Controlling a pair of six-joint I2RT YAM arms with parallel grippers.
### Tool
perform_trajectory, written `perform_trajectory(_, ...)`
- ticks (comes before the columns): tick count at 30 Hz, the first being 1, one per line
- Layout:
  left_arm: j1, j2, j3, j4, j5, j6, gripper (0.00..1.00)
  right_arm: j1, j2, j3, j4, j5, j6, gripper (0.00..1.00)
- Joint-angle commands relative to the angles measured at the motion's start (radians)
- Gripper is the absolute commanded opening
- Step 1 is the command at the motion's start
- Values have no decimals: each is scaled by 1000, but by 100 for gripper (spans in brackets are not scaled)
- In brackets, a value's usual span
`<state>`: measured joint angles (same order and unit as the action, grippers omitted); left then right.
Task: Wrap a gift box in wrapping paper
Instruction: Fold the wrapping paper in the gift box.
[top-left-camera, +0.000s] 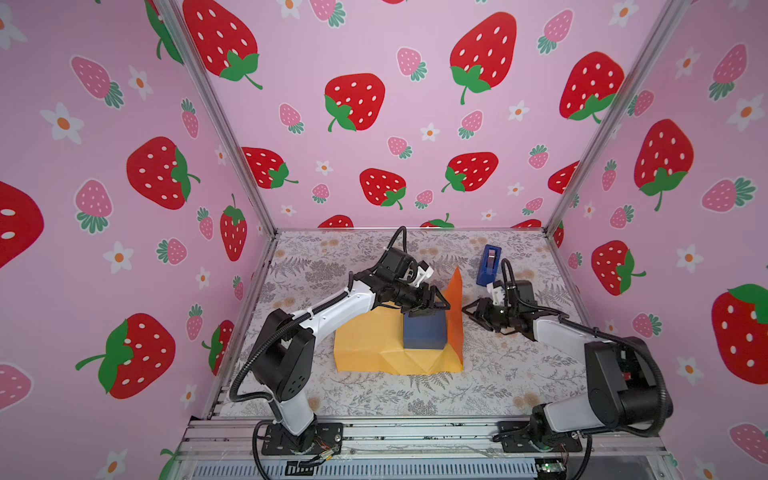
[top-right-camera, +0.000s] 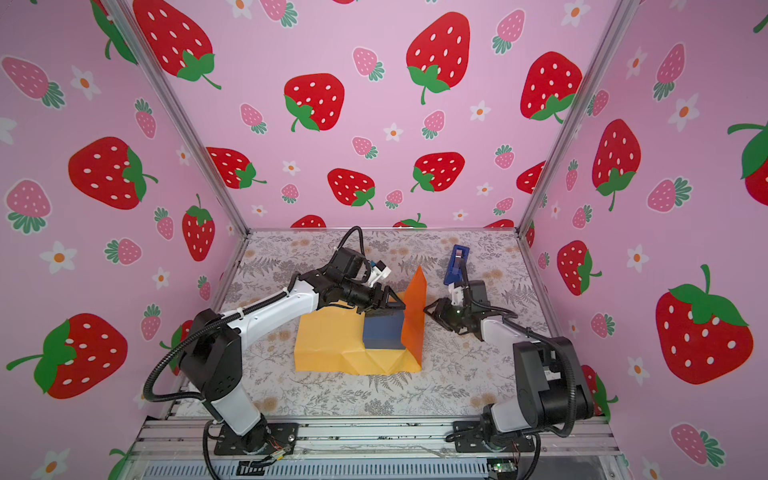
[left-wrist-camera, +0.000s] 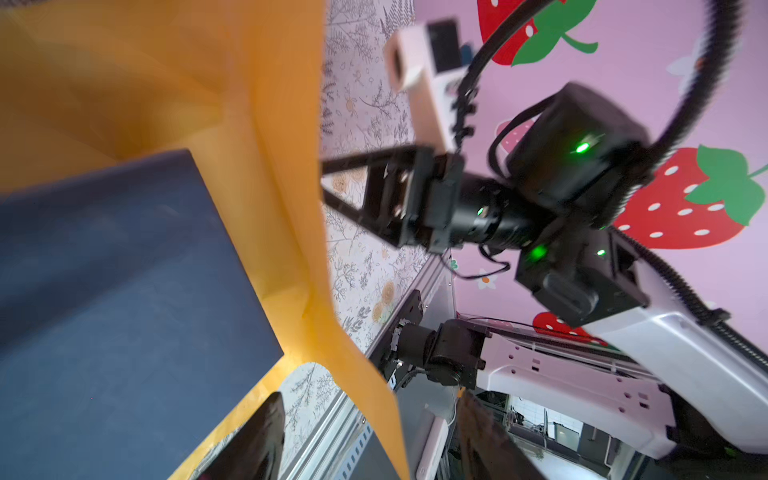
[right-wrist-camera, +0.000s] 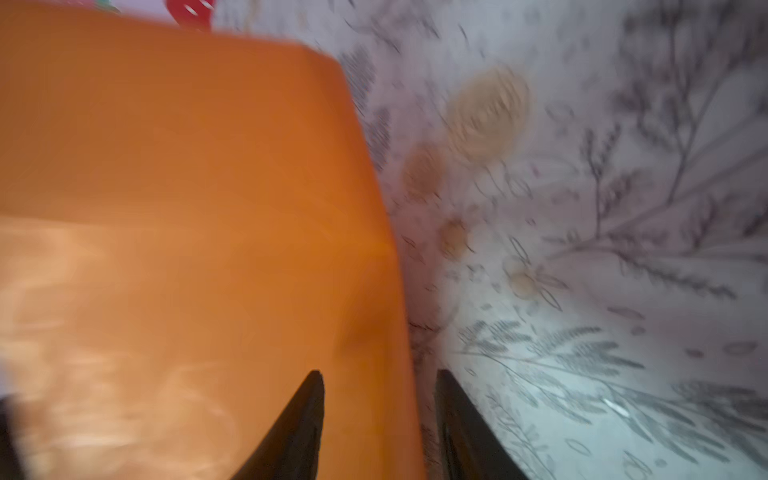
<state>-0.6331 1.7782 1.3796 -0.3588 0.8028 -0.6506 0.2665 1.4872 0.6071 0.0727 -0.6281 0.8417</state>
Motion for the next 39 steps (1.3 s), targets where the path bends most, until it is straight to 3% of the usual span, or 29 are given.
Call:
perform_trajectory(1, 1, 124, 161, -126, 39, 68, 71, 9, 7, -24, 96, -54, 19, 42)
perform_trajectory(5, -33, 237, 383, -269, 40, 127, 74, 10, -7, -23, 87, -64, -1, 41)
perform_trajectory(10, -75, 327, 630, -568, -143, 231, 72, 26, -39, -15, 81, -73, 1, 41)
perform_trajectory(18, -103, 388, 724, -701, -191, 295, 41, 27, -64, 0, 21, -62, -28, 41)
perform_trajectory(20, -104, 415, 743, -699, -178, 292, 38, 27, -73, 0, 12, -65, -33, 41)
perform_trajectory(25, -102, 513, 885, -736, -173, 302, 40, 27, -98, -11, -10, -61, -42, 41)
perform_trajectory(28, -101, 578, 973, -764, -111, 306, 25, 26, -105, -14, -25, -59, -49, 41)
perform_trajectory(32, -102, 538, 875, -669, -48, 267, 1, -26, -133, -11, -94, 8, -91, 43)
perform_trajectory(36, -93, 441, 652, -381, 52, 100, 0, -120, -132, -16, -142, 100, -152, 43)
perform_trajectory(39, -93, 401, 520, -156, 115, -53, 0, -128, -52, 13, -131, 60, -185, 41)
